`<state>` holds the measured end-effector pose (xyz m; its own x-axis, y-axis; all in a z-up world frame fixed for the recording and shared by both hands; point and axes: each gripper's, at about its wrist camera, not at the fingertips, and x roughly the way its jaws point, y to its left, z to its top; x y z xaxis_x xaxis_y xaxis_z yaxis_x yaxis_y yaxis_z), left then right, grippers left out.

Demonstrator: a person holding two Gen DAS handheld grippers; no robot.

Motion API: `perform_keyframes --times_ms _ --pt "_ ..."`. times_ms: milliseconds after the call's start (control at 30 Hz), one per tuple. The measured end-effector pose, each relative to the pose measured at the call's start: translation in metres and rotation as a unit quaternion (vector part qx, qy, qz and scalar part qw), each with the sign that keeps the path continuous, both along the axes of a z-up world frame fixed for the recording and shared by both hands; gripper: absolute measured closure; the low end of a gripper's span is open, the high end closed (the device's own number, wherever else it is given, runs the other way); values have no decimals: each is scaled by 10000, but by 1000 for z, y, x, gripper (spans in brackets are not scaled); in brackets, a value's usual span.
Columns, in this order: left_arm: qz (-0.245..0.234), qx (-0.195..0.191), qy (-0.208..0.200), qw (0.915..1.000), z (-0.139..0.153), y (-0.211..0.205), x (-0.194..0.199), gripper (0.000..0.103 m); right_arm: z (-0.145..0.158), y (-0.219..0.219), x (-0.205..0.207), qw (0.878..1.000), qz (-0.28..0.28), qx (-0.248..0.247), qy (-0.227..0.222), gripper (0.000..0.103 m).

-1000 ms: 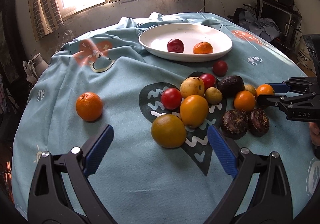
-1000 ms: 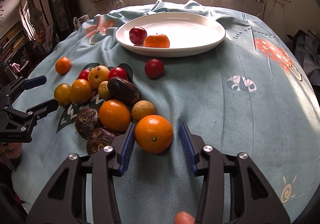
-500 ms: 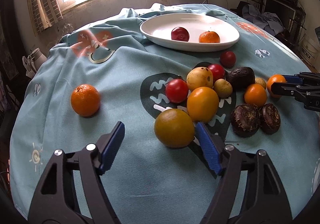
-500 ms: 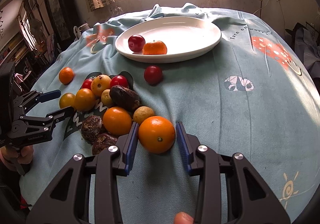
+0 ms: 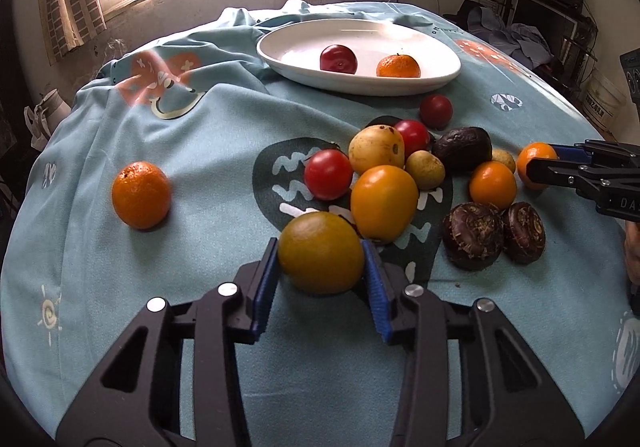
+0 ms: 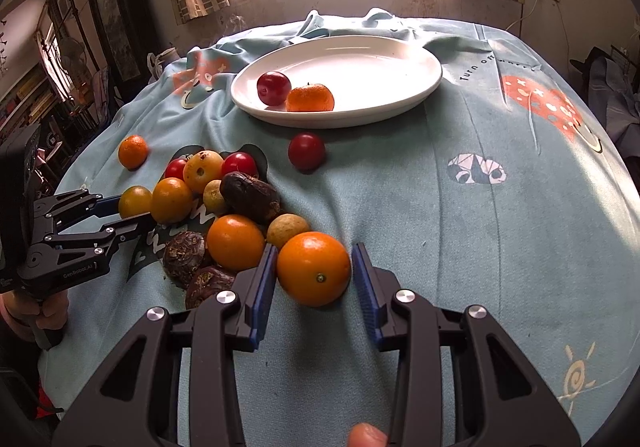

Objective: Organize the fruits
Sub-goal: 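Grasp an orange with the right gripper while the left gripper grasps a yellow lemon, then place the orange and lemon on the white plate and open both grippers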

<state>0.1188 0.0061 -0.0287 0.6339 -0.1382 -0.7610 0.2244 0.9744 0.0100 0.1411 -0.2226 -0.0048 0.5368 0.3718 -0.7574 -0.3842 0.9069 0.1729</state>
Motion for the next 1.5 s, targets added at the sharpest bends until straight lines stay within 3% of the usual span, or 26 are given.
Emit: perform_keyframes --times_ms 200,333,400,500,567,667,800,1000,1067,1233,1367,1500 --pt "42 -498 -191 9986 27 10 -1 62 17 -8 1 9988 -27 402 -272 65" --pt "-109 -568 -307 9979 55 0 34 62 52 -7 22 9932 -211 596 -972 65" --pt "-101 -601 -340 9976 64 -7 62 62 59 -2 44 9917 -243 580 -1118 70" --pt "28 -653 -328 9973 70 -13 93 62 54 0 73 9945 -78 799 -672 74" --pt "-25 -780 -412 9961 75 -13 94 62 48 -4 65 9953 74 859 -449 70" --pt "-127 -822 -505 9953 78 -10 84 62 34 -5 37 9983 416 401 -90 67" --pt "-120 -851 -507 9950 79 -6 79 62 16 3 11 9963 743 -431 21 62" --pt "-68 -790 -512 9955 80 -6 80 62 -2 16 15 9915 926 -875 253 64" --pt "-53 -772 -499 9958 82 -5 84 62 7 14 21 9934 859 -698 293 65" --pt "-9 -687 -422 9967 83 -13 128 62 52 -1 76 9978 56 133 -654 65" --pt "147 -630 -152 9978 68 -22 172 62 37 5 136 9973 -286 232 -632 65" --pt "241 -420 37 9988 51 -27 195 62 20 15 158 9985 -273 200 -429 65"
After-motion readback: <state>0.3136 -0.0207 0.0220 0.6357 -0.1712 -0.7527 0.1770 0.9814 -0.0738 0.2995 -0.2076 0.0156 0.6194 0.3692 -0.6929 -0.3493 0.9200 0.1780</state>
